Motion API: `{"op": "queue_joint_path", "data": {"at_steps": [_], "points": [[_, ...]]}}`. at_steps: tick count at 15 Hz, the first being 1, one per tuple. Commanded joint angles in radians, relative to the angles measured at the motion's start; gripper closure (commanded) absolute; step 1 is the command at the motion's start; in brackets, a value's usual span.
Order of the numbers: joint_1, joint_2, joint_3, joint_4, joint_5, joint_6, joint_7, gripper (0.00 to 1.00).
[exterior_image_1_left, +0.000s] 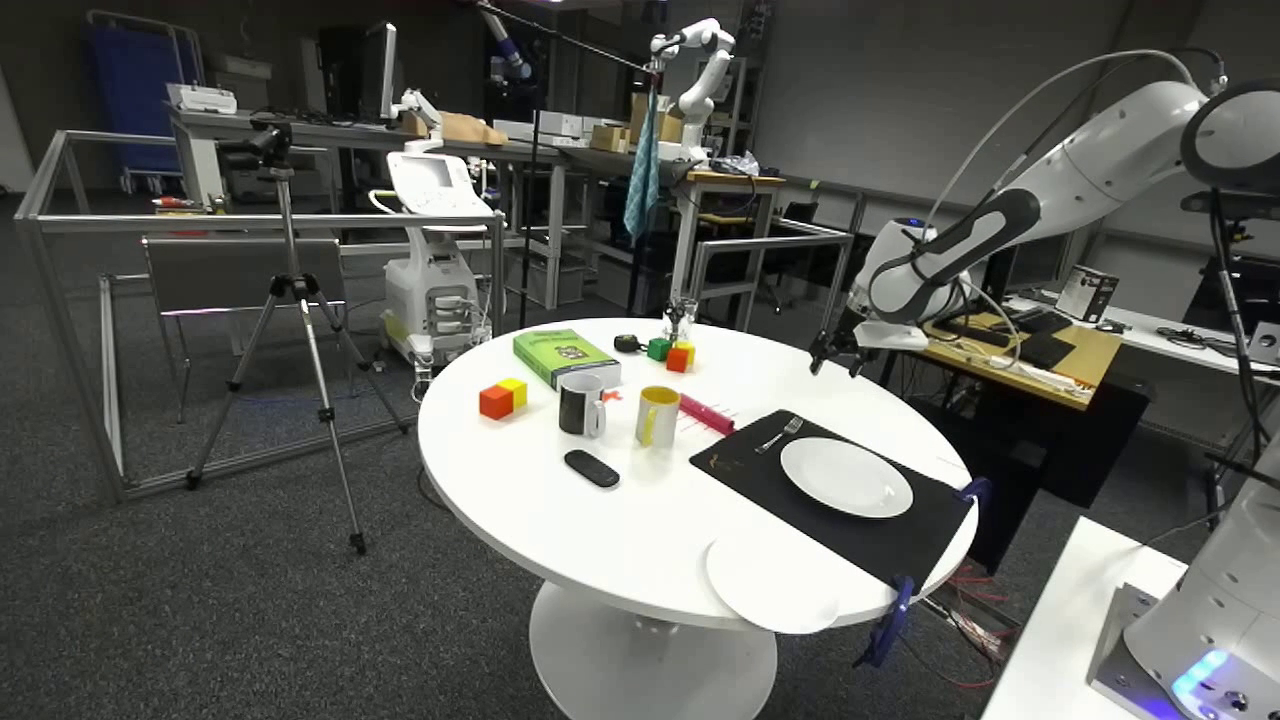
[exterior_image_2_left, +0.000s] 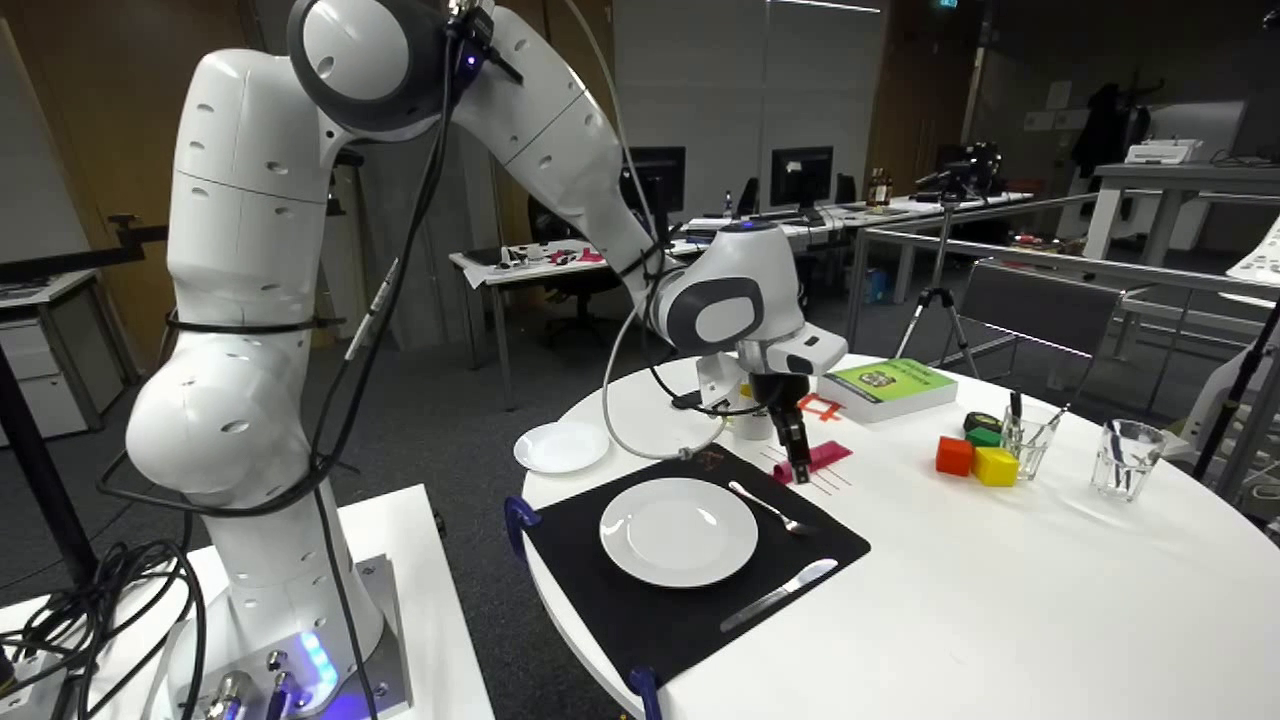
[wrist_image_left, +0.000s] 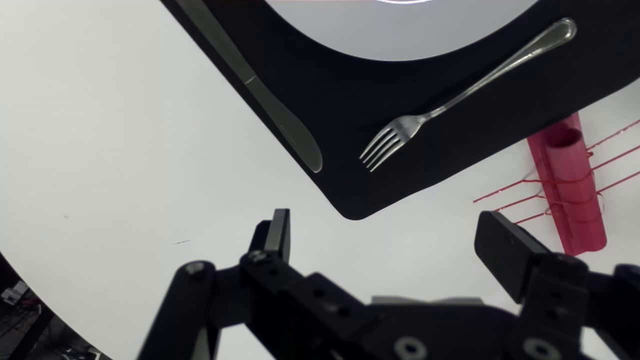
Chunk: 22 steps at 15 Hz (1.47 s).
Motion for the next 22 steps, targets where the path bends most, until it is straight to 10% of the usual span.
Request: {"op": "queue_joint_path", "data": {"at_steps": [1, 12, 22], "points": [[0.068, 0.024, -0.031, 0.056, 0.004, -0.046, 0.133, 0.0], [0.167, 0.13, -0.084, 0.179, 0.031, -0.182, 0.667, 0.0], [0.139, 0.124, -0.046, 0.163, 0.017, -0.16, 0.664, 0.0]]}}
